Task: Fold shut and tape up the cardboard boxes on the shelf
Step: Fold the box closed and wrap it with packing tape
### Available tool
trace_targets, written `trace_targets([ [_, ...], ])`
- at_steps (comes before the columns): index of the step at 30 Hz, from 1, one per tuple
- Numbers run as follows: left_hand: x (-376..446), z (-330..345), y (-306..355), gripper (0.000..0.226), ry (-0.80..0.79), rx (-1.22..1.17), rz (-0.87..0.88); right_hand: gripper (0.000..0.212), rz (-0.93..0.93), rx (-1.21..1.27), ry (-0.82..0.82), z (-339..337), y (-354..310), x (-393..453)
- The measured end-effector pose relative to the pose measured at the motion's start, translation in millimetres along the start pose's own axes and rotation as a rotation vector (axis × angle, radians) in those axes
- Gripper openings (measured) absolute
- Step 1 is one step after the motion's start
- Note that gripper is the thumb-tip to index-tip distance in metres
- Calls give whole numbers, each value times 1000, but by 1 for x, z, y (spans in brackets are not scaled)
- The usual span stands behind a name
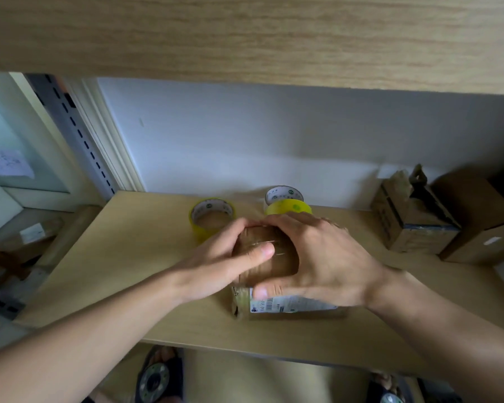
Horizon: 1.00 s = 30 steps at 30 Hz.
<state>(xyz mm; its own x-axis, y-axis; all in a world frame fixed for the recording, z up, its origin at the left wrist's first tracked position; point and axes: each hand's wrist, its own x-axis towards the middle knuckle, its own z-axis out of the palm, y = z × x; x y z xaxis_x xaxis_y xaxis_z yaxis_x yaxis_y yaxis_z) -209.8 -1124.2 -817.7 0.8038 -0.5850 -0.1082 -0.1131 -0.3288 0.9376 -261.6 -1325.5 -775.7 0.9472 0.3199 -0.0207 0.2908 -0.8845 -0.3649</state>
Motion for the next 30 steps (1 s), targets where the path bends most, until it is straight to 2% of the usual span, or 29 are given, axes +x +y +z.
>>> trace_targets([
  [3,3,9,-10,54,170,-262,-79,82,52,-21,13,-3,3,-3],
  [5,-1,16,-13,59,168,-409,-129,81,93,-66,11,-4,2,-3],
  [8,-5,27,-19,79,206,-486,-138,89,142,-77,14,0,0,2],
  [11,-4,32,-13,64,275,-504,-143,96,180,-92,-12,4,-1,9],
  [15,-3,30,-11,45,303,-397,-88,83,182,-109,-34,-4,-6,11],
  [19,-6,25,-11,13,327,-292,-47,86,163,-53,-44,-13,1,1],
  [24,-10,11,-11,22,252,-128,58,124,62,-87,-190,-11,12,-11],
  [27,-10,5,-7,15,190,-62,42,124,23,-57,-148,-6,16,-10],
  [30,-9,-12,-1,15,59,-60,-8,119,-6,-59,-98,-5,18,-5],
])
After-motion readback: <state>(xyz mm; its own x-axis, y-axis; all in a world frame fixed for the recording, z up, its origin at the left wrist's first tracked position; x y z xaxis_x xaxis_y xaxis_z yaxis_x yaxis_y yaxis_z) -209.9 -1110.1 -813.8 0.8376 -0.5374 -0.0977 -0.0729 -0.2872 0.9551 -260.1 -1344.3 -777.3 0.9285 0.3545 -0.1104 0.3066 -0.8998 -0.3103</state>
